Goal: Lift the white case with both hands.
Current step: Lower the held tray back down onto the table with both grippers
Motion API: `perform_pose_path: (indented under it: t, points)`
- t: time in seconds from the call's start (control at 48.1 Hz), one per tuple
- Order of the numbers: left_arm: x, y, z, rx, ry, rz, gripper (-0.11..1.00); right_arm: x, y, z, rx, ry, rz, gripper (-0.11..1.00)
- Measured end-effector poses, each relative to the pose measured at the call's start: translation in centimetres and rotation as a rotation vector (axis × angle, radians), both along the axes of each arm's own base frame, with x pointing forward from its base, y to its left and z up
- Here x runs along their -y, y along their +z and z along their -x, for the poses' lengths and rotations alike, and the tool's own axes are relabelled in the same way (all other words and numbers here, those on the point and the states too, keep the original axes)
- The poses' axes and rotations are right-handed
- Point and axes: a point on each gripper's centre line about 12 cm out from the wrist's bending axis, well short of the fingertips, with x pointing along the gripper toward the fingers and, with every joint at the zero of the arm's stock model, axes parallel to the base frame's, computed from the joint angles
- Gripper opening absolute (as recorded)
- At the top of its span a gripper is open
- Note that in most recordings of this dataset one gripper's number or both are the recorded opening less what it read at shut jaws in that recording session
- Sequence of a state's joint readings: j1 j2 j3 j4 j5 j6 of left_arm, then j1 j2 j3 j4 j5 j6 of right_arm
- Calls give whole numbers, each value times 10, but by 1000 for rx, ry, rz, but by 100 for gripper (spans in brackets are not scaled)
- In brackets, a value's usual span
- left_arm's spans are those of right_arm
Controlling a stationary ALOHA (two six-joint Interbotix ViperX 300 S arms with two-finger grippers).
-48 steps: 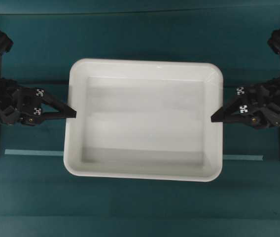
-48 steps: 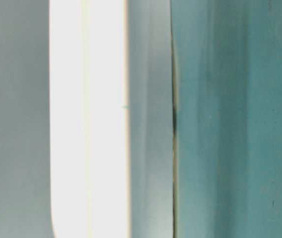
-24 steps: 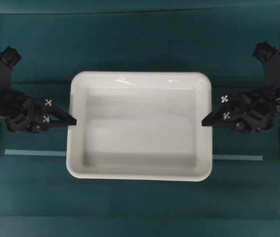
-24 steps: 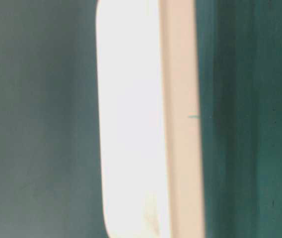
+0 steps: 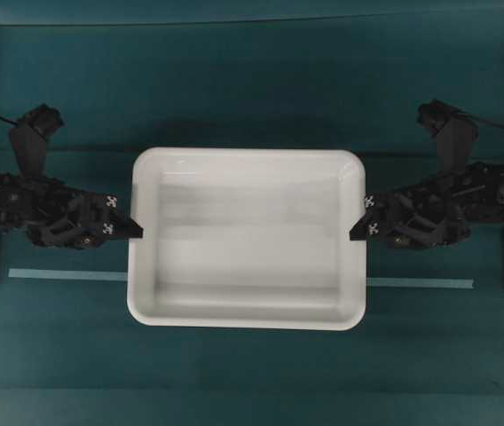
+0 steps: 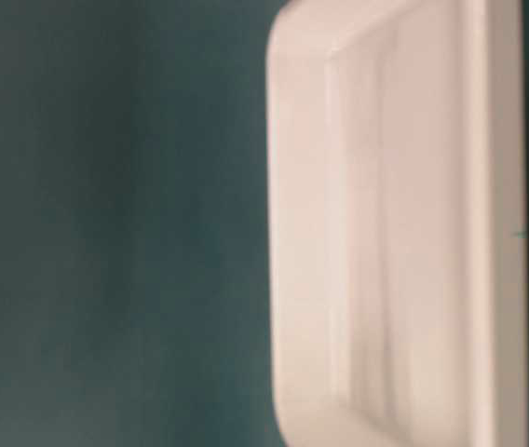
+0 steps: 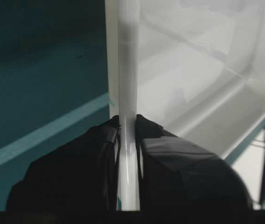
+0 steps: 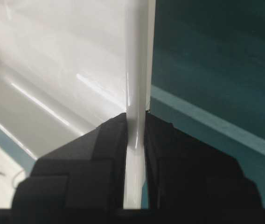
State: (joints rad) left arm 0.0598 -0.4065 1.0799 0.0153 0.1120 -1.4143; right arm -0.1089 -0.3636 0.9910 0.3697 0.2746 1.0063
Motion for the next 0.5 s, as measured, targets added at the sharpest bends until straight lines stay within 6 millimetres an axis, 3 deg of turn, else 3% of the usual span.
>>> perform_pose_path:
  t: [0.27,0.499]
  points:
    - [-1,-31,-11,-73,3,6,6,0,-14,1,-46,3,0,10]
    - [-2,-44,-12,-116,6,10,6,1,-28,0,-91,5,1,10]
